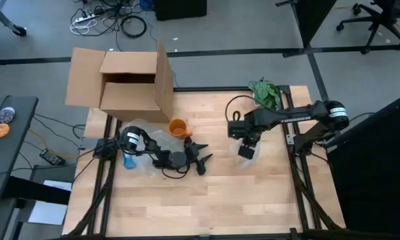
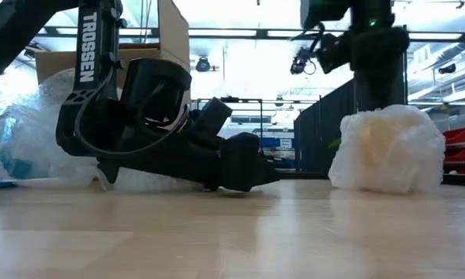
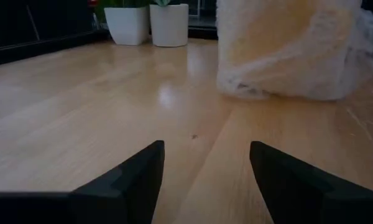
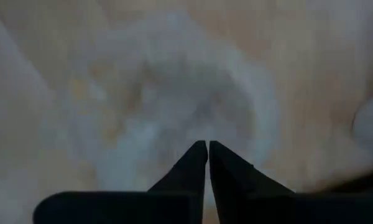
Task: Wrap mug
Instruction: Wrap the yellow mug using the transparent bubble wrap
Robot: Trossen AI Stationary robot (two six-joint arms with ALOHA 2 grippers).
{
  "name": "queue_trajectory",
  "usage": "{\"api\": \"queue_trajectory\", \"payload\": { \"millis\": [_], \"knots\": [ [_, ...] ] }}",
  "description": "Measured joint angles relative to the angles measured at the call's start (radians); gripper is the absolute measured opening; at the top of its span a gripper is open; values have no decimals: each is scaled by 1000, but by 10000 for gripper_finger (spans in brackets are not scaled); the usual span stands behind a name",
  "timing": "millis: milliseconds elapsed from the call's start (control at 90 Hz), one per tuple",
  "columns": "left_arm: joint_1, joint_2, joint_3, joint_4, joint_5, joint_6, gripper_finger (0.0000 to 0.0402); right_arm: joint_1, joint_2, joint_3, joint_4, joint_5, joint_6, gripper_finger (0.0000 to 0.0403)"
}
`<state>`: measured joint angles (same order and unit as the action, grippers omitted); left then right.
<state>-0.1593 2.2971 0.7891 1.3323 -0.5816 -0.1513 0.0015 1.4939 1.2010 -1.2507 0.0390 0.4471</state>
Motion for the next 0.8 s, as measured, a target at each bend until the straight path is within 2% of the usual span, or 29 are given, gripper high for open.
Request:
{"api": "queue_trajectory", "payload": {
  "millis": [144,300,422,589,800],
  "knots": [
    [0,0,0,2,0,-2,223,34,-4,-56,70,-29,28,0],
    [0,0,0,7,1,-2,223,49,-9,-202,299,-76,54,0],
    [0,0,0,8,2,-2,223,45,-18,-308,421,-72,84,0],
    [0,0,1,9,2,-2,223,42,-20,-315,389,-41,85,0],
    [0,0,2,10,2,-2,223,42,-70,-154,211,11,73,0]
  ]
}}
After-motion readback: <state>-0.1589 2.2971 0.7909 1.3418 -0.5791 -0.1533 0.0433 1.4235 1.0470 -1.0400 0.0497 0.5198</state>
